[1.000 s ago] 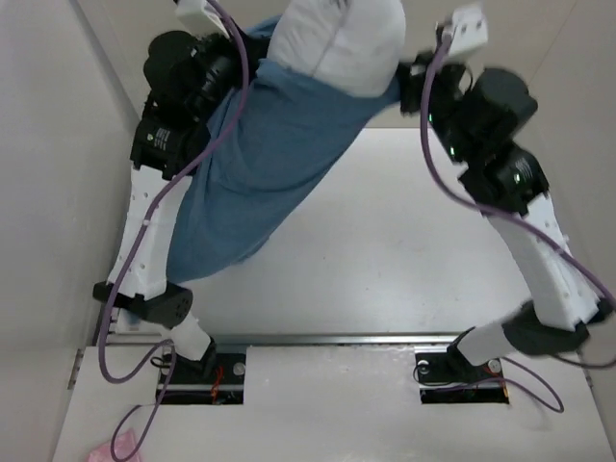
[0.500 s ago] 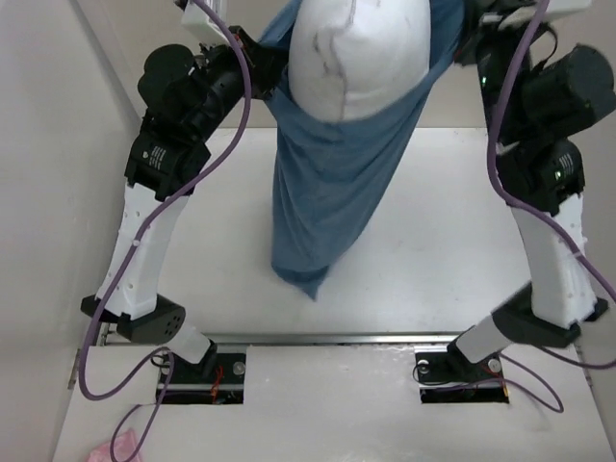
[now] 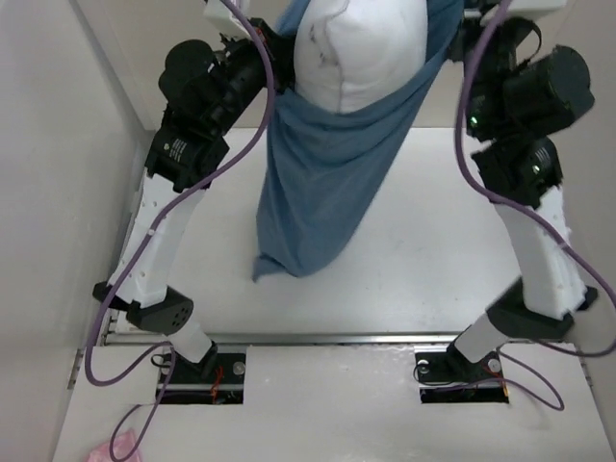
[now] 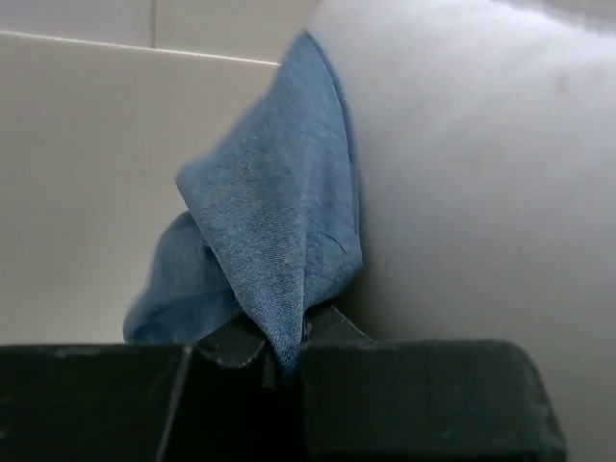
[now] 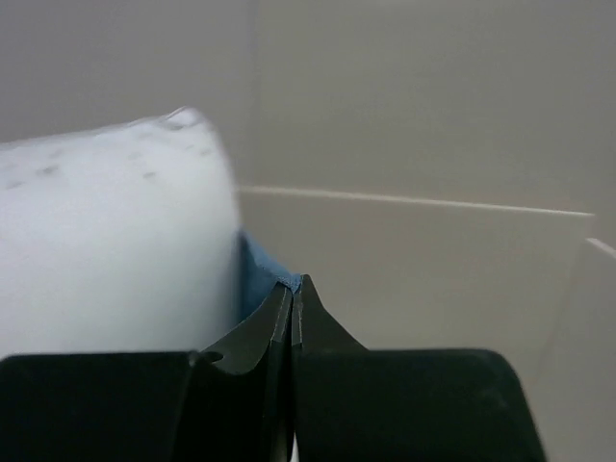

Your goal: Put the pillow into the pillowcase

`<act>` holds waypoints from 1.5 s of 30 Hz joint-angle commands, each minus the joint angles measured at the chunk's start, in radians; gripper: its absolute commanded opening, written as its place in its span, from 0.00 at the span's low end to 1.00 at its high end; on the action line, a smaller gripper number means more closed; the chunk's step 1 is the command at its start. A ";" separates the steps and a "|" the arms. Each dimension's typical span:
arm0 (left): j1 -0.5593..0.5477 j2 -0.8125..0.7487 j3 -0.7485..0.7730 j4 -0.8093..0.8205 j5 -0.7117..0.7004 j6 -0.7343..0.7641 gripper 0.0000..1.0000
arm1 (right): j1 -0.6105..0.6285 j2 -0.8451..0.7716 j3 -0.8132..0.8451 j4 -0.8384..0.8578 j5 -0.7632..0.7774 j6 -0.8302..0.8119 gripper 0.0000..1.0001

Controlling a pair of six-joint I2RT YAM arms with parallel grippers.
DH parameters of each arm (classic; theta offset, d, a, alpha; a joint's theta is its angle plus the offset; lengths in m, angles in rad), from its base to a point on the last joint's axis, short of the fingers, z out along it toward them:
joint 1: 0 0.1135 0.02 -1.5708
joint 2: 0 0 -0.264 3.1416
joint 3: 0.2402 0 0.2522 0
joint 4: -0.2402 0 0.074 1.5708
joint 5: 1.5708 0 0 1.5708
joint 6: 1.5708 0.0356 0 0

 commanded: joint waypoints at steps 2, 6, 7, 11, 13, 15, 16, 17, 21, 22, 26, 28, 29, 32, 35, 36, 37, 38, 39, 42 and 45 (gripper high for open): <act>-0.075 -0.331 -0.285 0.290 0.164 0.045 0.00 | -0.008 0.258 0.463 0.268 0.401 -0.274 0.00; -0.117 -0.379 -0.398 0.406 0.002 0.100 0.02 | 0.108 0.023 0.092 0.115 0.190 -0.168 0.00; -0.117 -0.330 -0.318 0.362 -0.173 0.112 0.02 | 0.135 -0.048 0.000 0.115 0.085 -0.093 0.00; -0.002 0.005 0.249 0.032 -0.306 0.059 0.02 | 0.144 -0.208 -0.174 0.194 -0.283 -0.011 0.00; 0.009 -0.016 0.203 -0.020 -0.226 0.039 0.02 | 0.144 -0.082 -0.074 0.324 -0.020 -0.066 0.00; -0.002 -0.154 -0.072 0.124 -0.111 0.049 0.03 | 0.144 0.070 0.078 0.427 0.298 -0.311 0.00; -0.023 -0.291 -0.321 0.298 -0.098 0.059 0.09 | 0.135 0.148 0.214 0.510 0.370 -0.429 0.00; -0.032 -0.332 -0.381 0.332 -0.126 0.059 0.09 | 0.135 0.278 0.270 0.637 0.415 -0.649 0.00; -0.032 -0.316 -0.341 0.280 -0.170 0.059 0.08 | 0.135 0.254 0.133 0.765 0.395 -0.695 0.00; -0.032 -0.285 -0.301 0.248 -0.170 0.059 0.06 | 0.120 0.253 0.143 0.706 0.353 -0.664 0.00; -0.032 -0.066 -0.140 0.175 -0.108 0.034 0.04 | 0.025 0.272 0.264 0.737 0.338 -0.714 0.00; -0.032 0.012 0.003 0.104 -0.053 0.014 0.02 | -0.015 0.261 0.258 0.811 0.316 -0.746 0.00; -0.032 0.039 0.024 0.104 -0.040 0.014 0.02 | -0.046 0.261 0.272 0.799 0.288 -0.746 0.00; -0.032 0.065 -0.001 0.113 -0.067 0.003 0.02 | -0.069 0.252 0.263 0.827 0.248 -0.794 0.00; -0.013 -0.005 -0.210 0.122 -0.127 -0.007 0.01 | -0.069 0.261 0.194 0.827 0.208 -0.804 0.00; -0.003 -0.031 -0.283 0.134 -0.127 -0.019 0.01 | -0.069 0.270 0.174 0.827 0.196 -0.804 0.00; 0.026 -0.088 -0.357 0.134 -0.127 -0.048 0.00 | -0.069 0.281 0.122 0.815 0.196 -0.804 0.00; 0.041 -0.120 -0.508 0.153 -0.127 -0.067 0.00 | -0.052 0.302 0.082 0.792 0.184 -0.804 0.00; 0.056 -0.151 -0.584 0.167 -0.140 -0.084 0.00 | -0.036 0.315 0.044 0.767 0.183 -0.804 0.00; 0.104 -0.281 -0.861 0.180 -0.265 -0.179 0.00 | 0.075 0.376 -0.137 0.723 0.183 -0.753 0.00; 0.158 -0.400 -1.125 0.220 -0.252 -0.245 0.23 | 0.164 0.457 -0.231 0.631 0.275 -0.562 0.00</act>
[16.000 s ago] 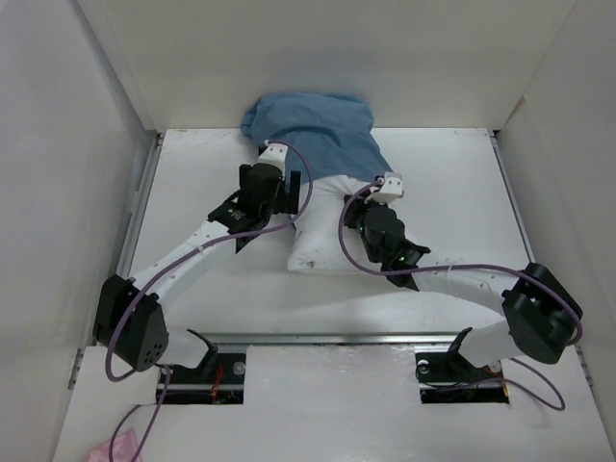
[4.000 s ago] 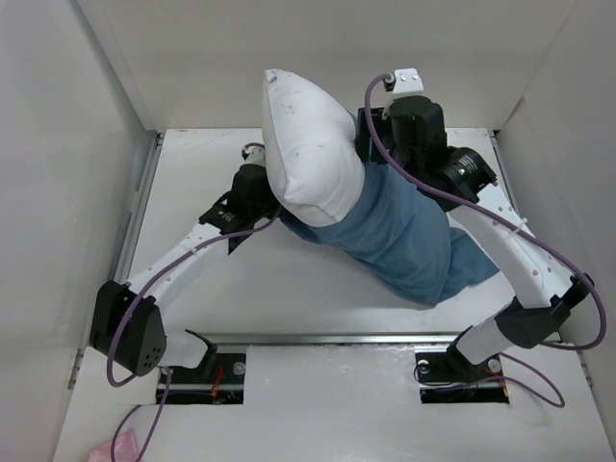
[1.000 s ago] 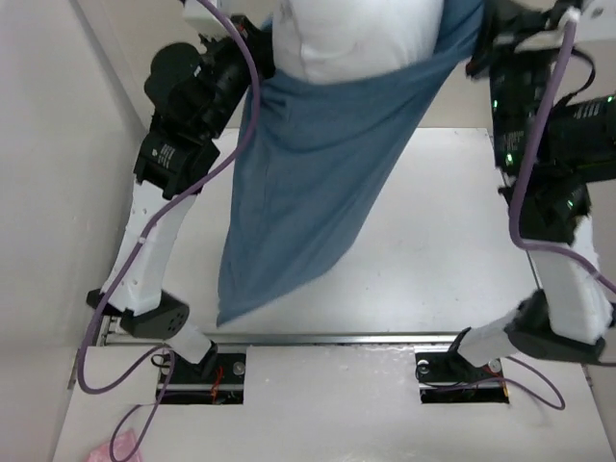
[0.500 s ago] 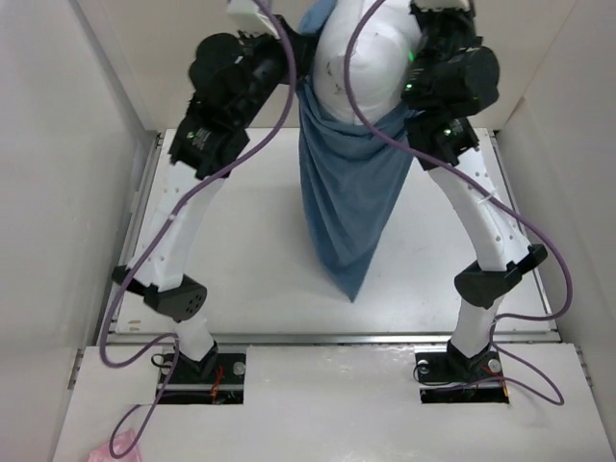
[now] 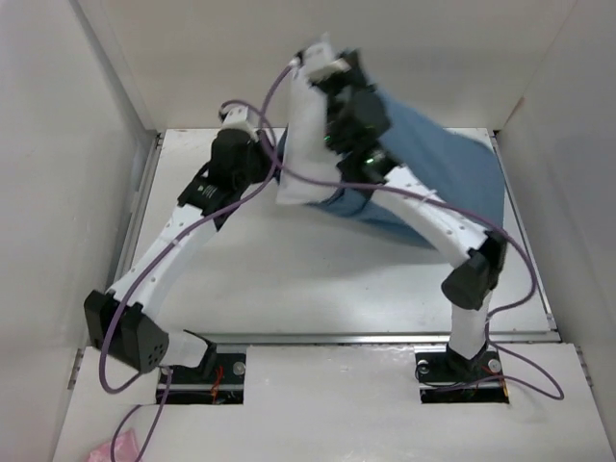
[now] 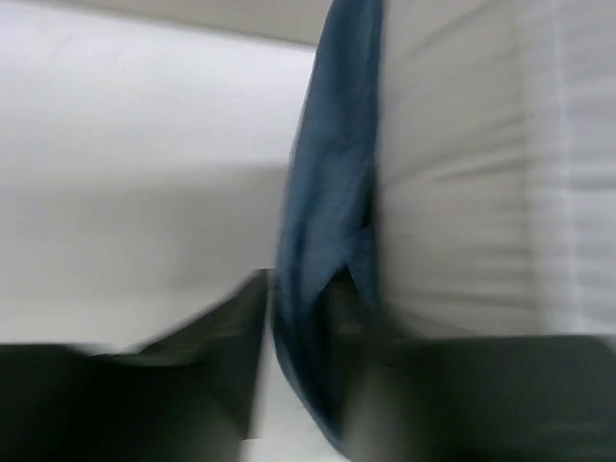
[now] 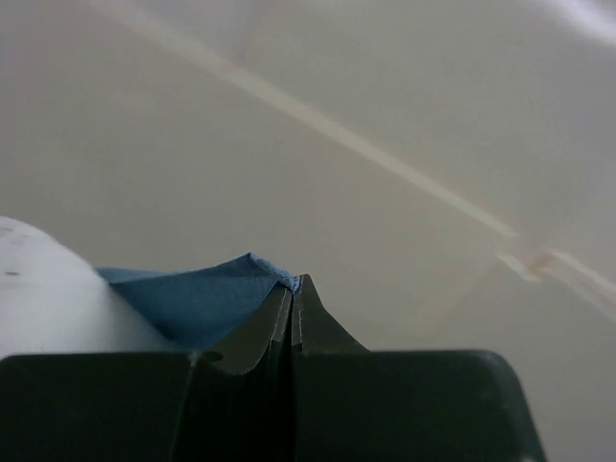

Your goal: Put the pillow into the pillowcase

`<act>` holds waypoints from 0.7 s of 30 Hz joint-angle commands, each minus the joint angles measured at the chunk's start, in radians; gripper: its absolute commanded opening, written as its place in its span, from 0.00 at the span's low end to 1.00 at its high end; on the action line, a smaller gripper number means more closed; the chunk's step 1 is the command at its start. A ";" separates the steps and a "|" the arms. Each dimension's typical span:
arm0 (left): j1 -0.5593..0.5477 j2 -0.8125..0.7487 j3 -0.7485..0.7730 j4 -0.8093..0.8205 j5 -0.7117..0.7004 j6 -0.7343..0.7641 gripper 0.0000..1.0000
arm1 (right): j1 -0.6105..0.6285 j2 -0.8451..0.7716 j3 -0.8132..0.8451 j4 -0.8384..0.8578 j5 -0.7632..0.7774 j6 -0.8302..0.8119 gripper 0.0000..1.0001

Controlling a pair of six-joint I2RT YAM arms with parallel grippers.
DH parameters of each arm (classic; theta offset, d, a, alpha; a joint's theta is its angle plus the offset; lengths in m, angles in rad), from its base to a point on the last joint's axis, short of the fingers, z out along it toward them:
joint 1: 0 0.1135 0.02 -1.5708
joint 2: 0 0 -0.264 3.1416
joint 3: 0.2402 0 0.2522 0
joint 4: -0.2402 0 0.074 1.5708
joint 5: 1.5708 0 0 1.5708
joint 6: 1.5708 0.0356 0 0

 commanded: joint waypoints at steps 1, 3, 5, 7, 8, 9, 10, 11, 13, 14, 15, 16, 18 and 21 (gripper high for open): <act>0.081 -0.182 -0.216 0.086 -0.072 -0.124 0.38 | 0.083 0.093 -0.066 -0.106 0.038 0.225 0.00; 0.096 -0.220 -0.363 0.070 -0.028 -0.161 0.71 | 0.101 0.116 -0.066 -0.264 0.075 0.386 0.00; 0.106 -0.235 -0.426 0.006 -0.044 -0.233 0.80 | 0.101 0.116 -0.066 -0.512 -0.015 0.646 0.00; 0.115 -0.277 -0.495 -0.079 -0.085 -0.275 0.81 | 0.101 0.063 -0.124 -0.619 -0.094 0.813 0.00; 0.115 -0.297 -0.512 -0.096 -0.111 -0.287 0.81 | 0.101 0.041 -0.153 -0.639 -0.153 0.855 0.00; 0.115 -0.321 -0.532 -0.096 -0.112 -0.287 0.81 | 0.101 0.020 -0.216 -0.648 -0.289 0.897 0.00; 0.115 -0.370 -0.583 -0.073 -0.112 -0.287 0.81 | 0.101 -0.021 -0.247 -0.648 -0.359 0.931 0.00; 0.115 -0.392 -0.612 -0.047 -0.090 -0.287 0.80 | 0.101 -0.042 -0.278 -0.648 -0.425 0.963 0.00; 0.115 -0.416 -0.663 -0.009 -0.067 -0.287 0.76 | 0.101 -0.071 -0.347 -0.638 -0.535 0.997 0.00; 0.115 -0.416 -0.696 0.002 -0.067 -0.287 0.74 | 0.101 -0.080 -0.361 -0.638 -0.560 0.997 0.00; 0.124 -0.404 -0.707 0.002 -0.067 -0.303 0.70 | 0.101 -0.092 -0.361 -0.638 -0.572 1.017 0.00; 0.124 -0.395 -0.716 0.002 -0.054 -0.303 0.66 | 0.101 -0.092 -0.373 -0.638 -0.583 1.026 0.00; 0.124 -0.364 -0.744 0.023 -0.035 -0.303 0.53 | 0.101 -0.092 -0.373 -0.662 -0.594 1.026 0.00; 0.124 -0.318 -0.787 0.175 0.065 -0.292 0.30 | 0.101 -0.092 -0.346 -0.691 -0.654 1.026 0.00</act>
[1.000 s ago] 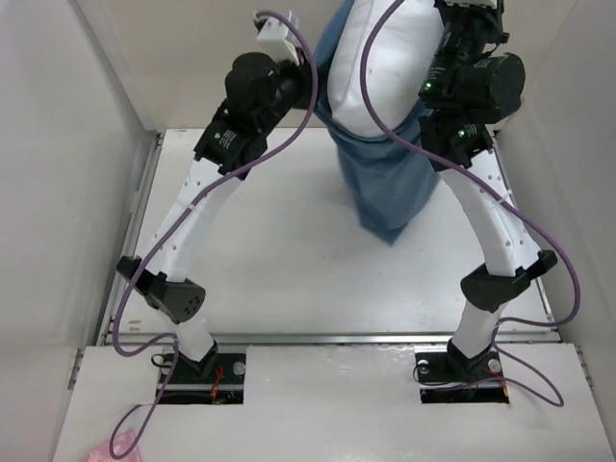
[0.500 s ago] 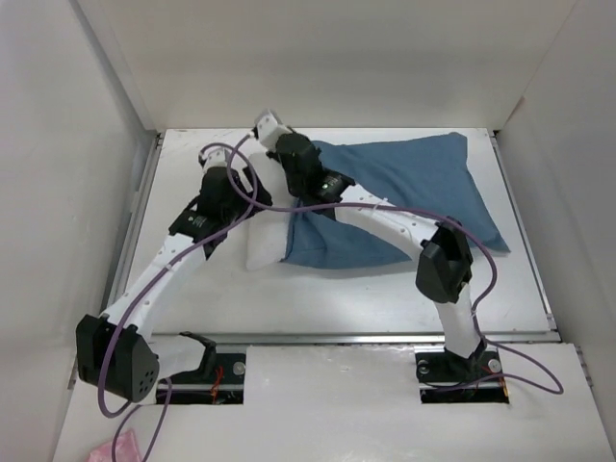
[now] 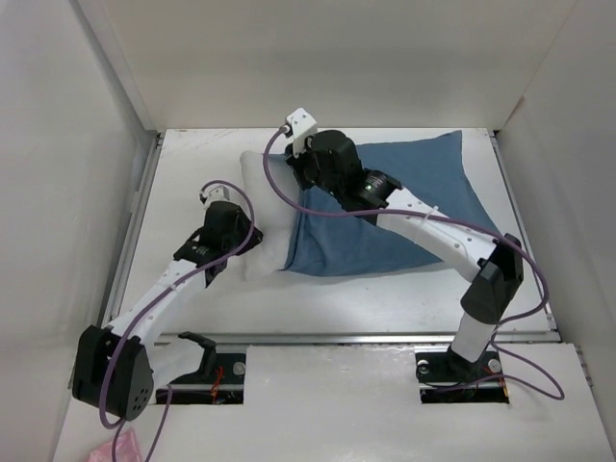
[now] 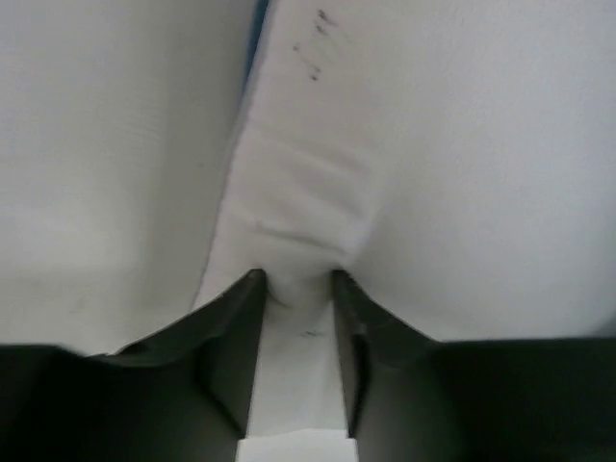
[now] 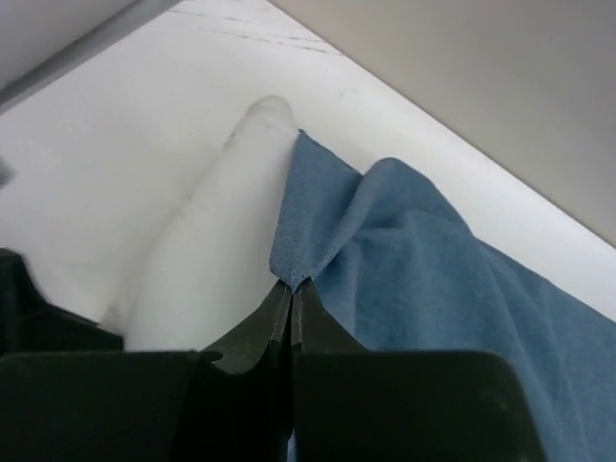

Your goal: Put the pillow into the pillowcase

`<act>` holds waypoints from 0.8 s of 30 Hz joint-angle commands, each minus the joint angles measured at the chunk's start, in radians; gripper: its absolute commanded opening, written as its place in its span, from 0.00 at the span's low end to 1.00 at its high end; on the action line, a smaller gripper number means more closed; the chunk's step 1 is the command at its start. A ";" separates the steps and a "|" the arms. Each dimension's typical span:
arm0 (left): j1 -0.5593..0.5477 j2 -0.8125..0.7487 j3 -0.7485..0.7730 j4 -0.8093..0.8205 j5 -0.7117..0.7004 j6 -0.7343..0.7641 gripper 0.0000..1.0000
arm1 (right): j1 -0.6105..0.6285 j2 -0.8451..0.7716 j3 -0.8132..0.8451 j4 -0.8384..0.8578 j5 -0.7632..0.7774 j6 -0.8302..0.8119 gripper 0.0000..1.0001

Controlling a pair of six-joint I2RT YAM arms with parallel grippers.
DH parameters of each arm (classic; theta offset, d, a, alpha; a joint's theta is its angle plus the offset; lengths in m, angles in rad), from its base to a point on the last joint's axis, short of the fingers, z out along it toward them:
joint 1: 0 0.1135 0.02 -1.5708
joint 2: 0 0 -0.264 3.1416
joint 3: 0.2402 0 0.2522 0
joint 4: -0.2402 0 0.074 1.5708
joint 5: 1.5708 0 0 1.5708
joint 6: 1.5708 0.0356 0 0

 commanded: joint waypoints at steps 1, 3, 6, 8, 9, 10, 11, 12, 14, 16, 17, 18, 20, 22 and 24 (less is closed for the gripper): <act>0.006 0.049 -0.039 0.207 0.135 0.029 0.25 | 0.004 -0.004 0.022 -0.033 -0.139 0.051 0.00; -0.021 0.118 -0.030 0.346 0.201 0.046 0.18 | 0.004 0.012 0.082 -0.056 -0.276 0.051 0.00; -0.092 0.213 0.032 0.446 0.313 0.095 0.10 | 0.004 0.065 0.213 -0.137 -0.524 0.061 0.00; -0.127 0.250 0.118 0.521 0.365 0.117 0.10 | 0.013 0.160 0.308 -0.229 -0.641 0.061 0.00; -0.146 0.282 0.146 0.541 0.376 0.143 0.10 | 0.024 0.197 0.420 -0.263 -0.720 0.061 0.00; -0.176 0.296 0.195 0.576 0.376 0.143 0.10 | 0.033 0.264 0.475 -0.293 -0.755 0.061 0.00; -0.186 0.310 0.217 0.598 0.399 0.152 0.10 | 0.033 0.294 0.526 -0.339 -0.785 0.061 0.00; -0.186 0.326 0.241 0.598 0.384 0.143 0.10 | 0.033 0.315 0.574 -0.358 -0.837 0.061 0.00; -0.186 0.364 0.295 0.607 0.416 0.158 0.07 | 0.033 0.325 0.632 -0.367 -0.851 0.061 0.00; -0.186 0.364 0.304 0.620 0.434 0.158 0.07 | 0.033 0.300 0.613 -0.358 -0.774 0.061 0.00; -0.186 0.364 0.278 0.658 0.443 0.137 0.07 | 0.033 0.265 0.587 -0.346 -0.752 0.061 0.00; -0.186 0.364 0.258 0.685 0.460 0.137 0.07 | 0.033 0.248 0.559 -0.323 -0.740 0.061 0.00; -0.186 0.364 0.218 0.709 0.473 0.128 0.10 | 0.033 0.225 0.486 -0.314 -0.669 0.061 0.01; -0.186 0.364 0.192 0.709 0.460 0.112 0.14 | 0.033 0.214 0.475 -0.327 -0.636 0.061 0.07; -0.155 0.337 0.143 0.687 0.460 0.103 0.24 | 0.033 0.214 0.455 -0.350 -0.539 0.061 0.07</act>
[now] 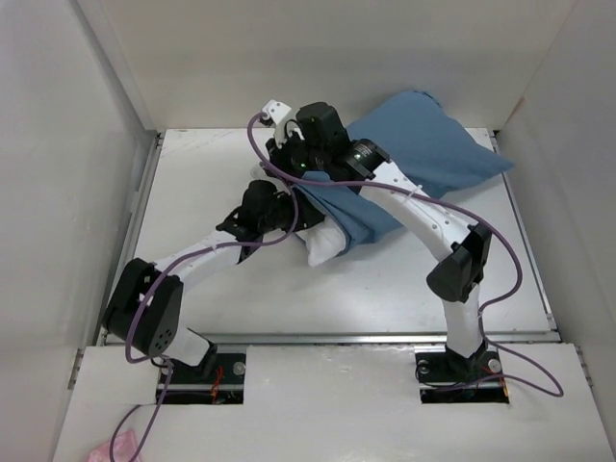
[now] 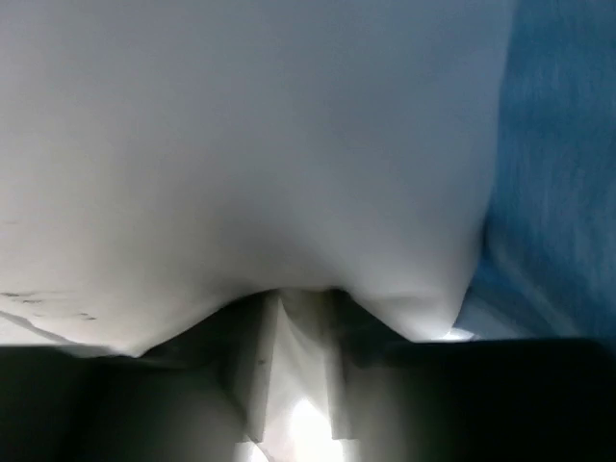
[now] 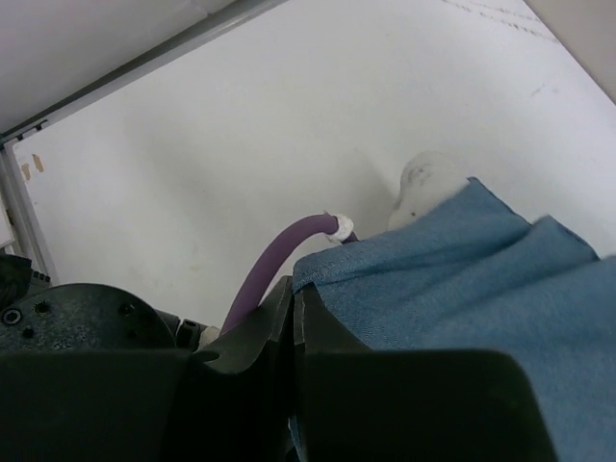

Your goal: Put the pillow into the pillowcase

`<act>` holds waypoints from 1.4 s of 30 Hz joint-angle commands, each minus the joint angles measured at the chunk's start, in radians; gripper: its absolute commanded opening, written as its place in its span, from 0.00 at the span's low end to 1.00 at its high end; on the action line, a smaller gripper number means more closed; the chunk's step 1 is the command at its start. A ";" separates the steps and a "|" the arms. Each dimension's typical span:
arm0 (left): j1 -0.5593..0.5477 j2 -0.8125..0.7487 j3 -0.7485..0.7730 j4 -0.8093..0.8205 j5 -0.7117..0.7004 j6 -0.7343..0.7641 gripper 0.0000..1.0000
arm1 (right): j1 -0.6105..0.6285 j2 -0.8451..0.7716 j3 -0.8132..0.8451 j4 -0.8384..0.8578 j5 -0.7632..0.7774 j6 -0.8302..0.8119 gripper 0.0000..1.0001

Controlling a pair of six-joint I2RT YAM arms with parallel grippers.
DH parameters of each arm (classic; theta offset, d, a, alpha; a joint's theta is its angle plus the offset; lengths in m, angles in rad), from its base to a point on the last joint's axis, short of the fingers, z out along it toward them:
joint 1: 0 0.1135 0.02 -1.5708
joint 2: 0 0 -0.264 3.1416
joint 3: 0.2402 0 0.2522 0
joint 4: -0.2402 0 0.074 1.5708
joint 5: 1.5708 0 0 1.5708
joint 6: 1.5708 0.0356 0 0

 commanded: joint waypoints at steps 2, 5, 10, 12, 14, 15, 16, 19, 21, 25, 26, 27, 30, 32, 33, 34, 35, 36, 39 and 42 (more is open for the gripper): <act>0.017 -0.087 -0.058 0.178 0.024 0.000 0.53 | 0.081 -0.030 -0.026 -0.016 0.056 0.054 0.07; 0.026 -0.189 -0.137 0.117 -0.045 0.000 0.70 | 0.081 -0.040 -0.037 -0.054 0.112 0.065 0.25; 0.015 -0.408 -0.229 -0.036 -0.131 0.013 0.75 | 0.081 -0.120 -0.091 -0.076 0.278 0.092 0.82; 0.015 -0.467 -0.249 -0.093 -0.190 0.013 0.75 | 0.081 -0.191 -0.124 -0.066 0.333 0.093 1.00; 0.015 -0.545 -0.289 -0.150 -0.221 0.003 0.73 | 0.081 -0.273 -0.190 -0.042 0.451 0.122 1.00; 0.015 -0.565 -0.306 -0.150 -0.232 0.003 0.73 | 0.081 -0.303 -0.219 -0.030 0.491 0.137 1.00; 0.015 -0.581 -0.321 -0.150 -0.243 0.003 0.70 | 0.081 -0.333 -0.252 -0.014 0.594 0.155 1.00; 0.006 -0.564 -0.348 -0.121 -0.234 0.003 0.63 | 0.081 -0.442 -0.422 0.009 0.757 0.224 1.00; 0.006 -0.524 -0.334 -0.098 -0.205 0.003 0.59 | 0.081 -0.517 -0.494 0.009 0.795 0.266 1.00; -0.014 -0.412 -0.299 -0.049 -0.125 0.021 0.55 | 0.081 -0.640 -0.701 0.000 0.766 0.388 1.00; -0.014 -0.392 -0.288 -0.049 -0.125 0.030 0.55 | 0.081 -0.660 -0.749 0.000 0.719 0.404 1.00; -0.026 -0.371 -0.279 -0.049 -0.114 0.050 0.55 | 0.081 -0.680 -0.851 0.012 0.683 0.415 0.98; -0.057 -0.294 -0.231 -0.038 -0.114 0.070 0.55 | 0.081 -0.734 -0.996 0.087 0.539 0.415 0.93; -0.068 -0.254 -0.213 -0.038 -0.114 0.070 0.53 | 0.081 -0.734 -1.098 0.149 0.539 0.427 0.91; -0.068 -0.254 -0.213 -0.020 -0.105 0.070 0.52 | 0.081 -0.734 -1.123 0.168 0.560 0.438 0.90; -0.078 -0.239 -0.213 -0.006 -0.105 0.070 0.52 | 0.081 -0.734 -1.138 0.185 0.598 0.438 0.89; -0.079 -0.228 -0.213 0.017 -0.105 0.061 0.50 | 0.081 -0.702 -1.151 0.220 0.614 0.438 0.83; -0.079 -0.228 -0.213 0.029 -0.096 0.061 0.50 | 0.081 -0.688 -1.151 0.239 0.632 0.420 0.75; -0.079 -0.191 -0.204 0.060 -0.096 0.061 0.46 | 0.081 -0.645 -1.137 0.277 0.713 0.419 0.60; -0.088 -0.153 -0.178 0.060 -0.105 0.061 0.42 | 0.081 -0.633 -1.123 0.300 0.781 0.419 0.63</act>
